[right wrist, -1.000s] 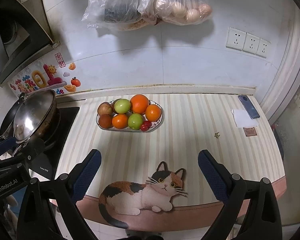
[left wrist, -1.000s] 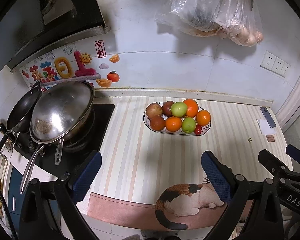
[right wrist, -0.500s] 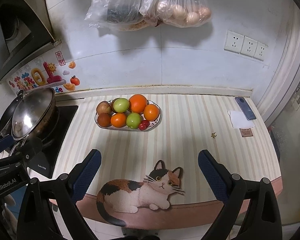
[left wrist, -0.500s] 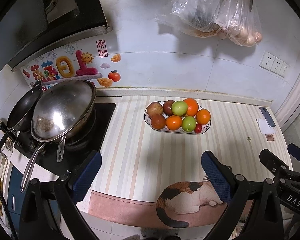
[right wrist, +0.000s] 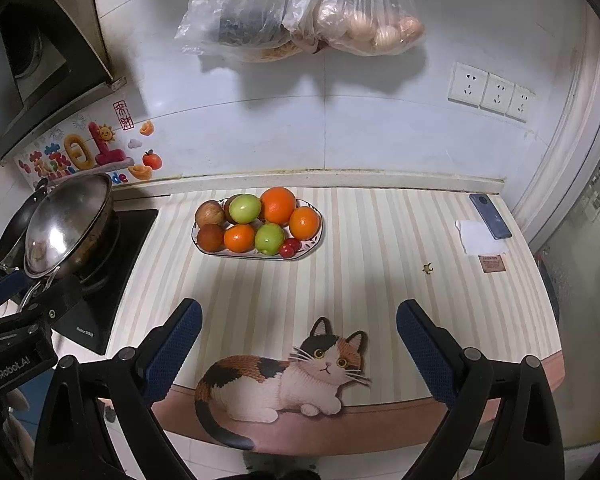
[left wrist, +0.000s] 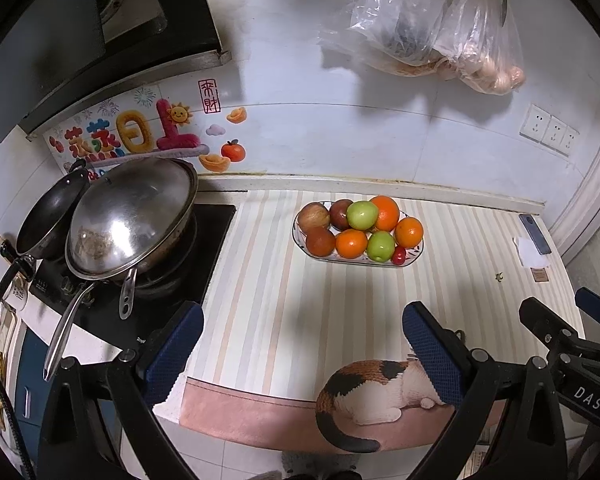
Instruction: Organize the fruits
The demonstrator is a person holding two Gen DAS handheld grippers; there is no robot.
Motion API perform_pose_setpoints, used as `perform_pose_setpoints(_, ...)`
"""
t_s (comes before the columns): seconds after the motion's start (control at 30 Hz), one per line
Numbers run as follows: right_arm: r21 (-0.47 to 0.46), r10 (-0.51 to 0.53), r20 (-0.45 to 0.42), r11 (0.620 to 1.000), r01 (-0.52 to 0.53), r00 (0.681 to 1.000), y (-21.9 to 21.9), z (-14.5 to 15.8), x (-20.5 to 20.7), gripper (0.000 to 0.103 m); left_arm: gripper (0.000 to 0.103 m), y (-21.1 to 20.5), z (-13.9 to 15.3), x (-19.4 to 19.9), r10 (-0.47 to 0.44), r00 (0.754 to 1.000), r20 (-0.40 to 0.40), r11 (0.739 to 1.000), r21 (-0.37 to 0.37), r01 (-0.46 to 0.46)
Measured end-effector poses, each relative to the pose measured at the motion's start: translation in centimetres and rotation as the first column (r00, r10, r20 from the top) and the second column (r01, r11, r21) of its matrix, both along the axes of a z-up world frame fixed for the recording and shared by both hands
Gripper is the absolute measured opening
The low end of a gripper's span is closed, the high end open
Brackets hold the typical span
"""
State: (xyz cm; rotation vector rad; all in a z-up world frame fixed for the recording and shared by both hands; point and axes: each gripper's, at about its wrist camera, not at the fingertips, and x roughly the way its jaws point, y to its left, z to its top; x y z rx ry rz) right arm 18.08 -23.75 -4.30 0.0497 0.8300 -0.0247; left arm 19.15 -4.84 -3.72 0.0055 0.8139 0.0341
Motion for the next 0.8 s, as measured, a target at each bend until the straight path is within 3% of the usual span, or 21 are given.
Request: perform_pose_setpoints(0.8,0.004,0.007,-0.011,1.0,-0.007,1.0,0.03,0.1,-0.07,0.1,0.102,0.25,0.01,-0.35,-0.005,1.0,0.002,1.0,0.009,0.005)
